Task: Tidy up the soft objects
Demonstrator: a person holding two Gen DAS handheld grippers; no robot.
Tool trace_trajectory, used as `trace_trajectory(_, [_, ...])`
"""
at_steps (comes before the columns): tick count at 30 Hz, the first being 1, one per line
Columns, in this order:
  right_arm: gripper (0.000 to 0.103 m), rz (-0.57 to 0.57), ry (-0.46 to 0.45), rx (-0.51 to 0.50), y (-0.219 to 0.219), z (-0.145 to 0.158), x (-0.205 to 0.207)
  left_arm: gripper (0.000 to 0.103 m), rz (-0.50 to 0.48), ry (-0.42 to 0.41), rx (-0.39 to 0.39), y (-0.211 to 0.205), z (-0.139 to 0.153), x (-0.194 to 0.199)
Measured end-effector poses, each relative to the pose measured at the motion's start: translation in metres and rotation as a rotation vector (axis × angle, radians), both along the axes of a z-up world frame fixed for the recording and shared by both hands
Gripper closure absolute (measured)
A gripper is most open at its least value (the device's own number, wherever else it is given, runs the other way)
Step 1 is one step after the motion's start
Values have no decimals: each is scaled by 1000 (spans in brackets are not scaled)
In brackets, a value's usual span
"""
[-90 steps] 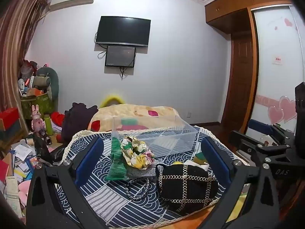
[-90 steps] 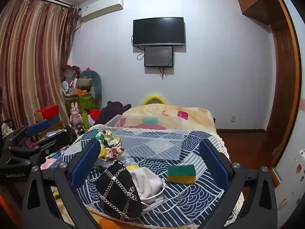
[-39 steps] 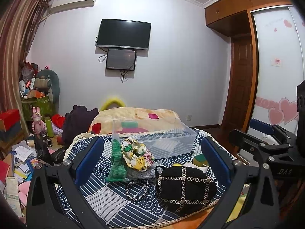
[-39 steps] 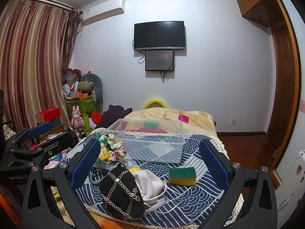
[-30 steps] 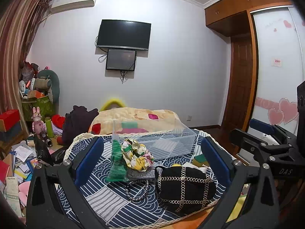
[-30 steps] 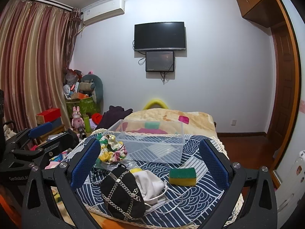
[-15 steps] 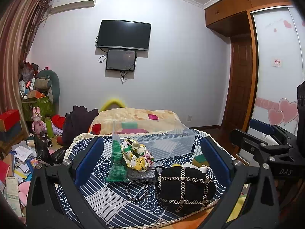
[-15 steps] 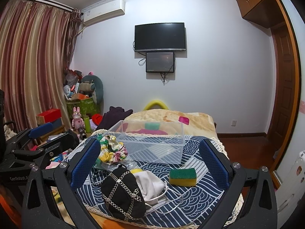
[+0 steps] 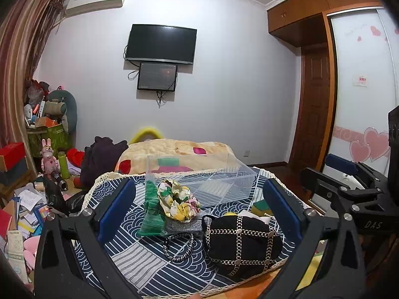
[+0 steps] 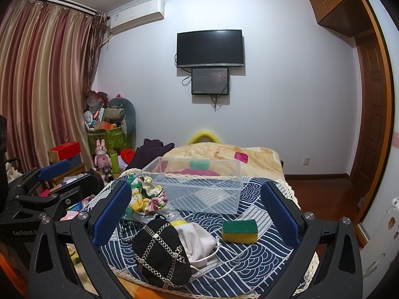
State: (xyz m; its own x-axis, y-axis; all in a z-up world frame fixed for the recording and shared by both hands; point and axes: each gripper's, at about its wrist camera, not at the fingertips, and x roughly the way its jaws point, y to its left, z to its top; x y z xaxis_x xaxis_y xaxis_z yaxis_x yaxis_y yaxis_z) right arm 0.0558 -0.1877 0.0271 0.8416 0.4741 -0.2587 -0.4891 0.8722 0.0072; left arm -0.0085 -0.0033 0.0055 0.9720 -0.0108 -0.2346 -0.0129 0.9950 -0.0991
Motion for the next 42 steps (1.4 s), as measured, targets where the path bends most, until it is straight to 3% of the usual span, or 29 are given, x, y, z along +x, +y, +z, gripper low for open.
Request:
trace_trajectory(9, [1, -2, 10, -22, 3, -10, 6, 0, -36, 101, -70, 4, -18, 19])
trace_trajectory(15, [14, 7, 74, -64, 0, -31, 17, 1, -72, 171, -99, -2, -35, 33])
trace_trajectory(19, [21, 4, 138, -60, -9, -43, 28, 3, -81, 238, -79, -13, -52, 46])
trace_trajectory(21, [26, 4, 175, -55, -13, -48, 33, 13, -103, 286, -89, -17, -62, 56])
trace_trajectory(23, [33, 9, 204, -51, -16, -53, 35, 16, -127, 334, -108, -20, -71, 63])
trace_trajectory(28, [40, 35, 254, -48, -18, -64, 41, 19, -159, 417, -147, -23, -90, 78])
trace_trajectory(32, [45, 53, 282, -49, -17, -69, 45, 35, -185, 466, -175, -23, -104, 87])
trace_trajectory(36, [47, 62, 298, -53, -15, -73, 48, 56, -218, 468, -193, -23, -105, 86])
trace_trajectory(42, [48, 73, 311, -66, -10, -76, 50, 73, -205, 437, -176, -21, -94, 77])
